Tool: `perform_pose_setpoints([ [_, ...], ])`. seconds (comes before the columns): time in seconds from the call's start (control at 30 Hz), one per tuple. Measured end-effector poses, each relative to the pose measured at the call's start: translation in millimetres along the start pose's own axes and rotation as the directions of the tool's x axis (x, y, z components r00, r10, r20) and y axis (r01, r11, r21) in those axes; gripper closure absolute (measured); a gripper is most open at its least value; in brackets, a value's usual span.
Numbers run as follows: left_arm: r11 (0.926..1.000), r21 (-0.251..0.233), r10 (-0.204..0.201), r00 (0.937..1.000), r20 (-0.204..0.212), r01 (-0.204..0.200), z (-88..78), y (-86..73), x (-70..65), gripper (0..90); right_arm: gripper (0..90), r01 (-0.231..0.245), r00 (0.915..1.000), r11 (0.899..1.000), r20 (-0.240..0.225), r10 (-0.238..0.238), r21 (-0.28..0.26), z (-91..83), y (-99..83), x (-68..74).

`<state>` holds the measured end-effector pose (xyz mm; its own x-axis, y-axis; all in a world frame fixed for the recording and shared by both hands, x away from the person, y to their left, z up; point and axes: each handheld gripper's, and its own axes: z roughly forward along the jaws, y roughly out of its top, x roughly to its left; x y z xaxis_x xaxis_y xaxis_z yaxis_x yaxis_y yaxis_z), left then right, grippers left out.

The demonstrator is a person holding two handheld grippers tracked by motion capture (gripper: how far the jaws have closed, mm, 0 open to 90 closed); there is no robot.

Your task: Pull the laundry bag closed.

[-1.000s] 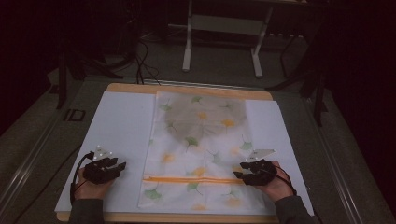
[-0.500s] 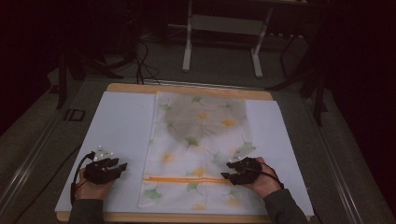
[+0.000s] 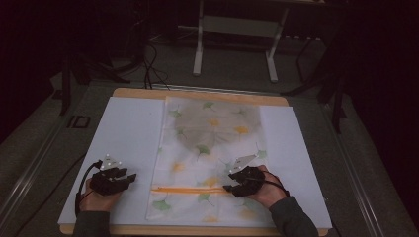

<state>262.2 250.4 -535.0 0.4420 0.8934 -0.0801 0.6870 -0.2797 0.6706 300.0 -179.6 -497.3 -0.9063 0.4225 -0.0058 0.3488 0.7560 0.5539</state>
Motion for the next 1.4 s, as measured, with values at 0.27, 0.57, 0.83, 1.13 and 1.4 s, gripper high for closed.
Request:
perform_pose_setpoints([
  [0.27,1.0,0.005,0.007,1.0,0.0,-0.007,0.5,0.3,-0.6,54.9,52.0,0.02,0.9995,1.0,-0.024,-0.021,-0.009,6.7,12.1,6.1],
  [0.57,0.9999,0.008,0.009,1.0,-0.001,-0.009,0.3,0.5,-0.7,54.9,51.5,0.041,0.9983,0.999,-0.041,-0.042,-0.023,12.4,24.1,10.6],
  [0.83,0.9999,0.009,0.012,0.9999,-0.002,-0.012,0.6,0.7,-0.9,54.8,51.5,0.061,0.9966,0.998,-0.055,-0.062,-0.028,16.9,34.5,15.3],
  [1.13,0.9998,0.009,0.016,0.9999,-0.002,-0.016,0.8,1.0,-1.6,54.6,51.3,0.083,0.9941,0.996,-0.068,-0.085,-0.034,22.8,45.4,20.5],
  [1.4,0.9997,0.011,0.02,0.9998,0.0,-0.02,0.8,1.4,-2.2,54.5,51.5,0.098,0.9919,0.994,-0.077,-0.101,-0.041,28.1,55.1,25.5],
])
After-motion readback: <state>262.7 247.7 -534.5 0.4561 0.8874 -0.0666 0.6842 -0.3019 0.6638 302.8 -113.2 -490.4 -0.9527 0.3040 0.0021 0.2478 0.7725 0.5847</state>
